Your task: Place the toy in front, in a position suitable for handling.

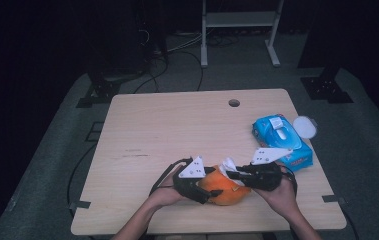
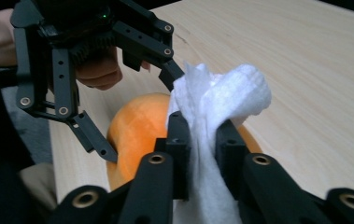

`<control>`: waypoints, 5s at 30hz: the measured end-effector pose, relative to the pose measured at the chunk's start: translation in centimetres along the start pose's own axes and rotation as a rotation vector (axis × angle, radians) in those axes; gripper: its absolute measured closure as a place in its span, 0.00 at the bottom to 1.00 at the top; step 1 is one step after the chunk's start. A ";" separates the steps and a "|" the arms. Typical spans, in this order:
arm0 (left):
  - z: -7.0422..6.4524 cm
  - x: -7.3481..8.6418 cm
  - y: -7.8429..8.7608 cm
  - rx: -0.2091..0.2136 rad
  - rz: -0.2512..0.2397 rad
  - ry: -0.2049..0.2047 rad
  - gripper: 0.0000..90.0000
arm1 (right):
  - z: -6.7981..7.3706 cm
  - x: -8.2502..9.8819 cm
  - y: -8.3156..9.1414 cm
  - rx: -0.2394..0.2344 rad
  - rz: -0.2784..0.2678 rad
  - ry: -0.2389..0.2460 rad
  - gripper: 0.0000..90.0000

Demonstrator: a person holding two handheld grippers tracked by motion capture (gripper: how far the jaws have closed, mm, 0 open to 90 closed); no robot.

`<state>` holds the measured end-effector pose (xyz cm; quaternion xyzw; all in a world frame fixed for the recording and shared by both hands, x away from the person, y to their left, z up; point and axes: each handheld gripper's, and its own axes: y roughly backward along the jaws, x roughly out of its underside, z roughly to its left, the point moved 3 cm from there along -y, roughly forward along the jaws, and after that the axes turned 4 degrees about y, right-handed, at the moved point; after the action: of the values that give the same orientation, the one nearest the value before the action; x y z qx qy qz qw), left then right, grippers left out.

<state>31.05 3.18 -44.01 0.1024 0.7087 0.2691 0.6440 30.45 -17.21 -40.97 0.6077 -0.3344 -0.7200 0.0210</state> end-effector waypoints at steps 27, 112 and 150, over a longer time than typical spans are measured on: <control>0.1 -0.4 0.1 0.008 0.007 0.011 0.18 | 1.1 -0.9 -0.9 0.060 0.081 0.091 0.88; 0.6 0.8 -0.4 0.021 0.103 0.127 0.29 | -1.2 2.4 3.6 0.026 0.040 -0.153 0.92; 4.1 1.8 0.8 -0.111 -0.084 0.159 0.20 | -2.8 -0.1 -2.0 0.042 0.050 -0.028 0.92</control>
<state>34.62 5.75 -45.22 0.0149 0.7454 0.2878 0.6011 33.71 -16.92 -42.04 0.5894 -0.3645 -0.7206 0.0216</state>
